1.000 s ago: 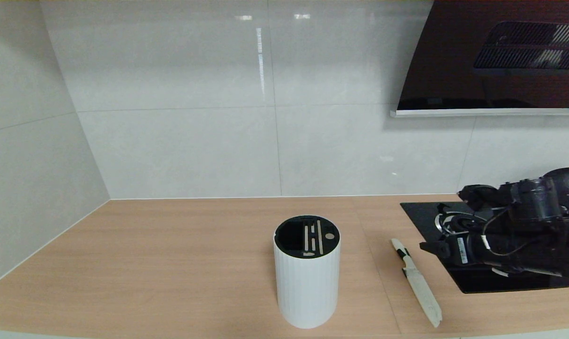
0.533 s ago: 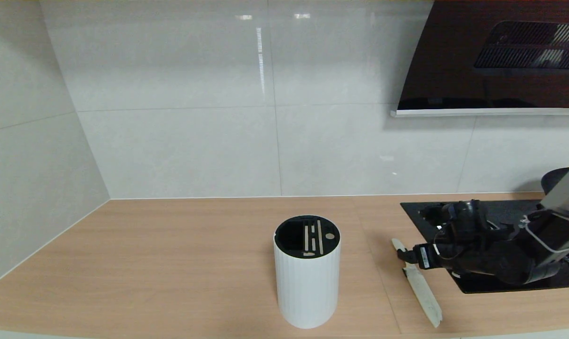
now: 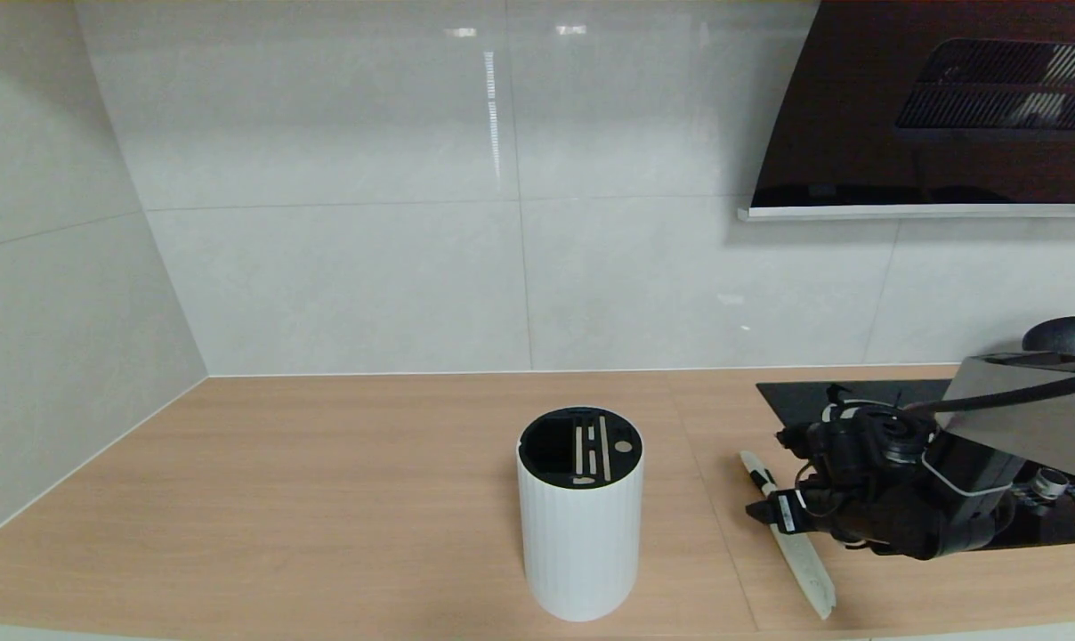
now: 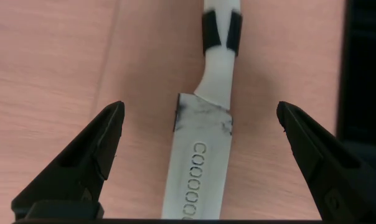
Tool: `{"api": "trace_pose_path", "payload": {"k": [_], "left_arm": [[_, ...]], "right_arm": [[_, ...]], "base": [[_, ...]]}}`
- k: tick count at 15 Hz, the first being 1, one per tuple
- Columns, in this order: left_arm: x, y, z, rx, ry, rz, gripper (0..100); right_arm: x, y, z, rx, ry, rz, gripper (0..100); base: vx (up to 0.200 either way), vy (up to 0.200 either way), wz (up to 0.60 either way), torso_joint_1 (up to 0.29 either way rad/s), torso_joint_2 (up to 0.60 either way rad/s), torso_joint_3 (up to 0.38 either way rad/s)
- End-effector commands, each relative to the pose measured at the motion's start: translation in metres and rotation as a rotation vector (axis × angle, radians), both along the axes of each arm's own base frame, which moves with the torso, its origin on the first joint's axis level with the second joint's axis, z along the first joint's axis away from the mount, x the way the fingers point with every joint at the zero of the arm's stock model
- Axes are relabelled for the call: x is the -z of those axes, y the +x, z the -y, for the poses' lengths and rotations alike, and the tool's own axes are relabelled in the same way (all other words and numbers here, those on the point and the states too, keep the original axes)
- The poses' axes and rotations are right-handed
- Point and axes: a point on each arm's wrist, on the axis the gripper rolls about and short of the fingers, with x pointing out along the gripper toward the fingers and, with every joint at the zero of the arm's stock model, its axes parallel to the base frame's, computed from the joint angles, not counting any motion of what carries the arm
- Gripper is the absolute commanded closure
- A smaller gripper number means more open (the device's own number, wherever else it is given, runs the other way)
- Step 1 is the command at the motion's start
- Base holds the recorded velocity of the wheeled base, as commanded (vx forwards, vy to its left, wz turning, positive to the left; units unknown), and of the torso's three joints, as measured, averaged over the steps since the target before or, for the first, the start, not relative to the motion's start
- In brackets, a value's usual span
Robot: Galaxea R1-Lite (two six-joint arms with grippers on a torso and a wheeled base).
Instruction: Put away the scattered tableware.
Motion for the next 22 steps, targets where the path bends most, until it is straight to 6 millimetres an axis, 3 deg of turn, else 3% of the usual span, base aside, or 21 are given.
{"api": "trace_pose_path", "payload": {"k": [1, 12, 13, 22], "left_arm": [[0.000, 0.000, 0.000, 0.001, 0.000, 0.000, 0], [0.000, 0.000, 0.000, -0.001, -0.001, 0.000, 0], [0.000, 0.000, 0.000, -0.001, -0.001, -0.001, 0], [0.000, 0.000, 0.000, -0.001, -0.001, 0.000, 0]], "right_arm": [[0.008, 0.002, 0.000, 0.005, -0.008, -0.012, 0], [0.014, 0.006, 0.000, 0.023, -0.030, -0.016, 0], [0.017, 0.005, 0.000, 0.024, -0.032, -0.022, 100], [0.017, 0.003, -0.001, 0.019, -0.049, -0.025, 100]], "base": [[0.000, 0.000, 0.00, 0.000, 0.00, 0.000], [0.000, 0.000, 0.00, 0.000, 0.00, 0.000], [0.000, 0.000, 0.00, 0.000, 0.00, 0.000], [0.000, 0.000, 0.00, 0.000, 0.00, 0.000]]}}
